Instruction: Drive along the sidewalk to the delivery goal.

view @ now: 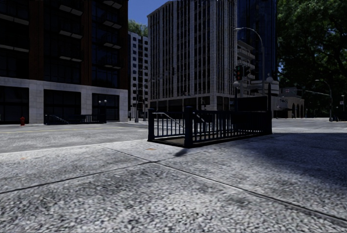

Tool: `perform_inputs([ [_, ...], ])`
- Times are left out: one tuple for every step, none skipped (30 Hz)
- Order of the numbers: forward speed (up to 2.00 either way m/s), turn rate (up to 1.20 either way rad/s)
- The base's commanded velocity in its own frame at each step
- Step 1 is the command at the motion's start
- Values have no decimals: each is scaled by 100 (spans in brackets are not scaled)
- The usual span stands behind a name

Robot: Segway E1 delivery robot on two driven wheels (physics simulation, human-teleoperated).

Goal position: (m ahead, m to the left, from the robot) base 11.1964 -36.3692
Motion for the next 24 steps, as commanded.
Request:
perform_inputs([
  [200,-81],
  [200,-81],
  [200,-82],
  [200,-82],
  [200,-82],
  [200,-82],
  [200,-82],
  [200,-82],
  [200,-82],
  [200,-82],
  [200,-82],
  [200,-82],
  [200,-82],
  [200,-82],
  [200,-80],
  [200,-75],
  [200,-75],
  [200,-22],
  [200,-3],
  [200,0],
  [200,0],
  [200,0],
  [200,0],
  [200,0],
])
